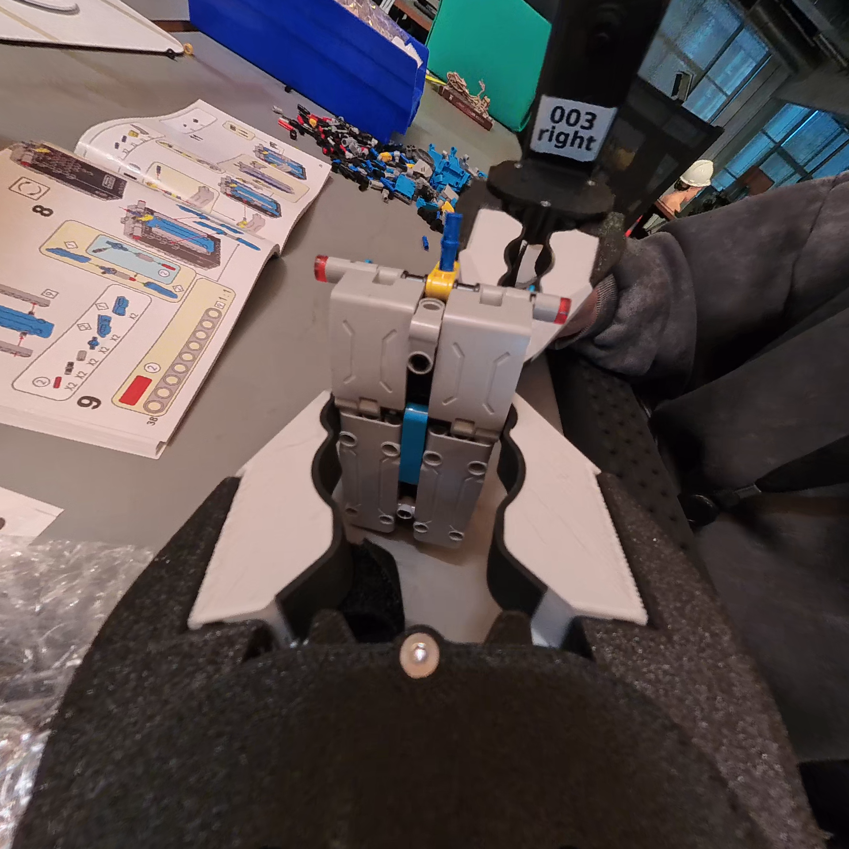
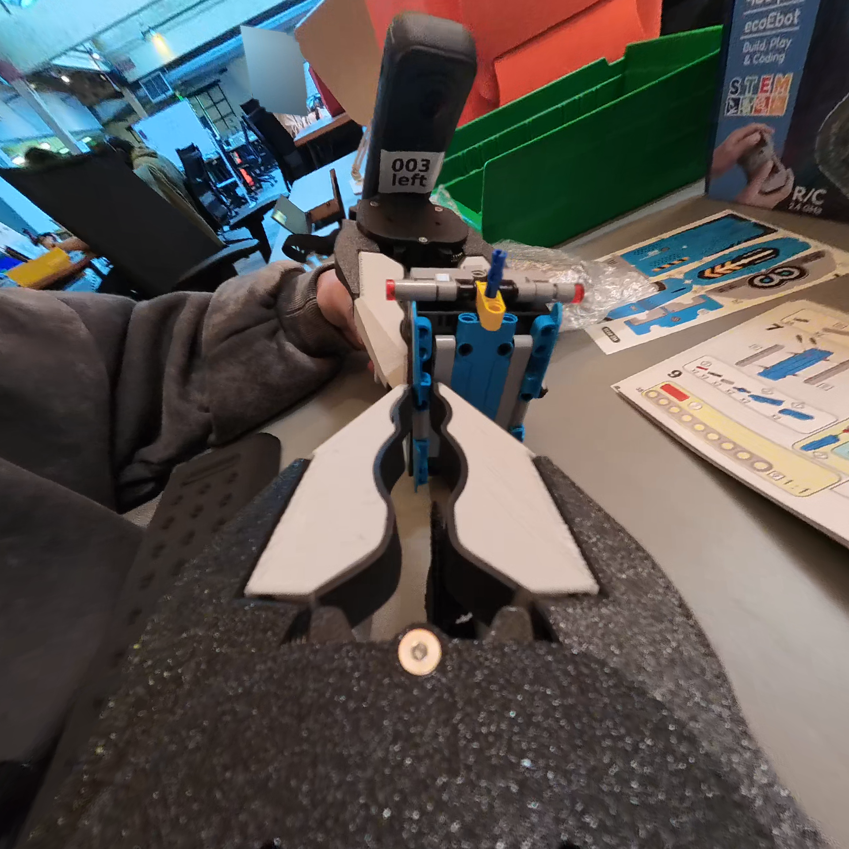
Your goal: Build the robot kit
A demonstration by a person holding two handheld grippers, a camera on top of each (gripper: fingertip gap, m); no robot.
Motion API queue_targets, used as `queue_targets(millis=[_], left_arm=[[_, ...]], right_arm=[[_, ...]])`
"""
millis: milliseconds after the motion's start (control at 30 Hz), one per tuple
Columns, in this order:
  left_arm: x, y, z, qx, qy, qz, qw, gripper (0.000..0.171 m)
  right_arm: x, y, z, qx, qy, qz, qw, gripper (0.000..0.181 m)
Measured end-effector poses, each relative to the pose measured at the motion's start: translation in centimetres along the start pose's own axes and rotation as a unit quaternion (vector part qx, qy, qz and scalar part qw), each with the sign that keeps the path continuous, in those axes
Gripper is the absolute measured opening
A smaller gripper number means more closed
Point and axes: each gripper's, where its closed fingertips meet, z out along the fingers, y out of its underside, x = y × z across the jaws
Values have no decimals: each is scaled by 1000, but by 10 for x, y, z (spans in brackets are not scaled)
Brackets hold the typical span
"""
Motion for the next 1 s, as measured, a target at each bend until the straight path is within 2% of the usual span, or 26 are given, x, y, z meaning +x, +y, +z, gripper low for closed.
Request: queue_targets(millis=[133, 333, 667, 1000], left_arm=[[0, 15, -5, -45, 1, 9, 999, 68], [3, 20, -5, -64, -6, 58, 996, 66], [4, 19, -6, -61, 17, 32, 997, 66], [4, 19, -4, -59, 19, 28, 998, 66]], right_arm=[[1, 0, 1, 1, -14, 19, 1000, 6], [-3, 2, 1, -5, -21, 2, 1000, 6], [-5, 0, 3, 12, -60, 39, 997, 6], [-5, 2, 2, 18, -56, 35, 998, 6]])
